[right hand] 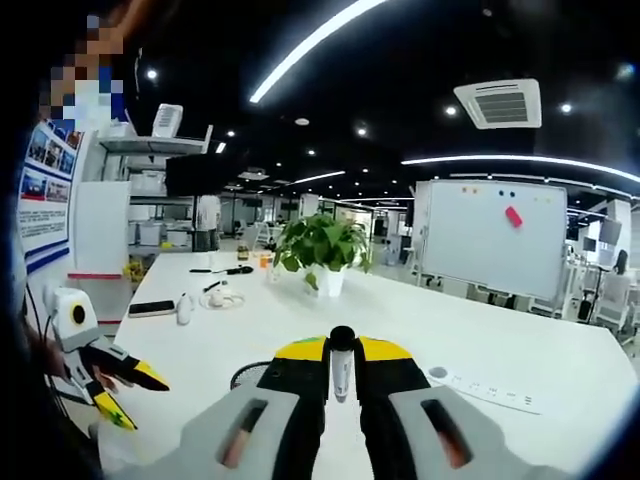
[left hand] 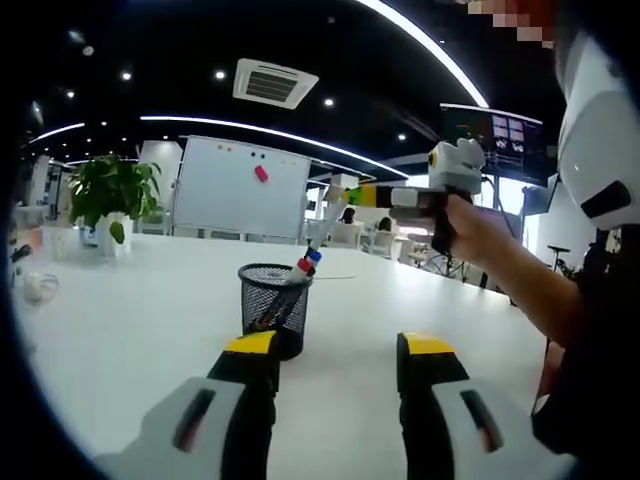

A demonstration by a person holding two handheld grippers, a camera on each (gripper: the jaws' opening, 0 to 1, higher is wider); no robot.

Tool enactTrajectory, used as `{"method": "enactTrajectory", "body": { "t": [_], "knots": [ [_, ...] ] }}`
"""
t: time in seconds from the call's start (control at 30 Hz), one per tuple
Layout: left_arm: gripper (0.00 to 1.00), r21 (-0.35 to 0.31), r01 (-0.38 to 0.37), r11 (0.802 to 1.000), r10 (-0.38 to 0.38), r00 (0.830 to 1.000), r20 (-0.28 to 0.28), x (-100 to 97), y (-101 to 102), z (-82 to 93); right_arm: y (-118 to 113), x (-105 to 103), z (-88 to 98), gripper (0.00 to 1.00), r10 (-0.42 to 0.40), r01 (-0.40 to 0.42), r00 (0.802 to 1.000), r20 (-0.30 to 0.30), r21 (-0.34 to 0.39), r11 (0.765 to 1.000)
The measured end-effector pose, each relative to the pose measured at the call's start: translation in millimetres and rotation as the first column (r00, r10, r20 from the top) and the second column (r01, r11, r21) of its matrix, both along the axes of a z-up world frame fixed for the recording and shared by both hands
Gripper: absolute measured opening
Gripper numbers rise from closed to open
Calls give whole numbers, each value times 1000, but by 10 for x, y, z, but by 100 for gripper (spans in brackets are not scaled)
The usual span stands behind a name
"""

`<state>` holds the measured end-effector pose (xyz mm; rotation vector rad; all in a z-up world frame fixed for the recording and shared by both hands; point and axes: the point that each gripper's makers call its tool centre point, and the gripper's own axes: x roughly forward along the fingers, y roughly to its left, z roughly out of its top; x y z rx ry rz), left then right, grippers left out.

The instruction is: Pick up the whiteboard markers from the pen holder and place them facing the whiteboard neatly

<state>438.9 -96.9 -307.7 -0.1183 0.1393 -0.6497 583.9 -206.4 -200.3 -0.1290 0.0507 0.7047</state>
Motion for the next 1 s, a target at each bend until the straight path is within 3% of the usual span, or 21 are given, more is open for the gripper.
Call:
{"method": "enactTrajectory", "body": {
  "t": [1.0],
  "knots": [
    [51,17,26,1000,-26,1000,-6,37,-76,-29,-277,47,21,13,-83,84,996,19,-18,996]
  ]
}}
